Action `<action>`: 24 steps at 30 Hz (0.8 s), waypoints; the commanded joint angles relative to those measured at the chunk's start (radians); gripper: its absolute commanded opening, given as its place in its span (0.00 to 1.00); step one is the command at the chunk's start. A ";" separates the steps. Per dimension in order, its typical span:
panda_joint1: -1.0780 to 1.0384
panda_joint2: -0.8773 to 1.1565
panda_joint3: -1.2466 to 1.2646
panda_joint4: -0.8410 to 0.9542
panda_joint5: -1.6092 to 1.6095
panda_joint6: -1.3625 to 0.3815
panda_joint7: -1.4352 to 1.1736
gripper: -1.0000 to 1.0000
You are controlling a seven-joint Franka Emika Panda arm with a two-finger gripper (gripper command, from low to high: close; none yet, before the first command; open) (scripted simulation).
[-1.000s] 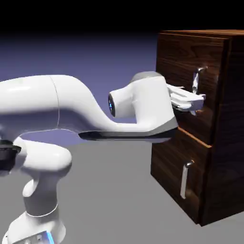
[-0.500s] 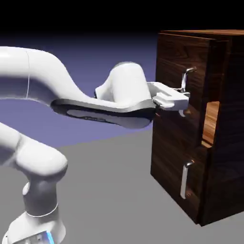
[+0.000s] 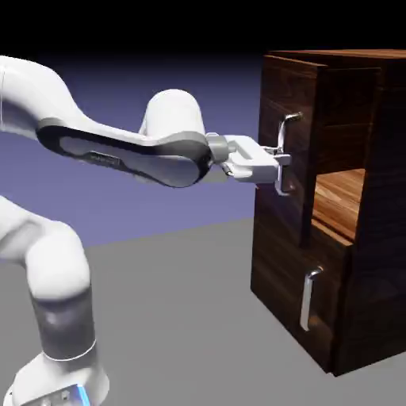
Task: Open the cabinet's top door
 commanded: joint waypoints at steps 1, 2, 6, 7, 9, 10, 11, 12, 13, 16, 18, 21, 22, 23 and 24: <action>-0.036 -0.018 0.033 -0.015 0.039 0.005 -0.016 0.00; -0.072 -0.038 0.067 -0.029 0.079 0.010 -0.031 0.00; -0.217 -0.124 0.199 -0.081 0.237 0.046 -0.088 0.00; -0.254 -0.148 0.231 -0.092 0.277 0.059 -0.101 0.00; -0.326 -0.198 0.294 -0.112 0.354 0.090 -0.124 0.00; -0.362 -0.223 0.324 -0.120 0.390 0.109 -0.134 0.00; -0.398 -0.249 0.353 -0.128 0.426 0.129 -0.144 0.00; -0.435 -0.276 0.381 -0.135 0.461 0.150 -0.152 0.00; -0.471 -0.303 0.407 -0.141 0.494 0.173 -0.160 0.00; -0.580 -0.382 0.479 -0.150 0.568 0.254 -0.160 0.00; -0.647 -0.441 0.519 -0.159 0.629 0.308 -0.174 0.00; -0.598 -0.460 0.487 -0.192 0.732 0.265 -0.301 0.00; -0.568 -0.456 0.470 -0.202 0.759 0.239 -0.345 0.00; -0.536 -0.451 0.451 -0.212 0.786 0.212 -0.388 0.00; -0.503 -0.446 0.433 -0.222 0.812 0.183 -0.432 0.00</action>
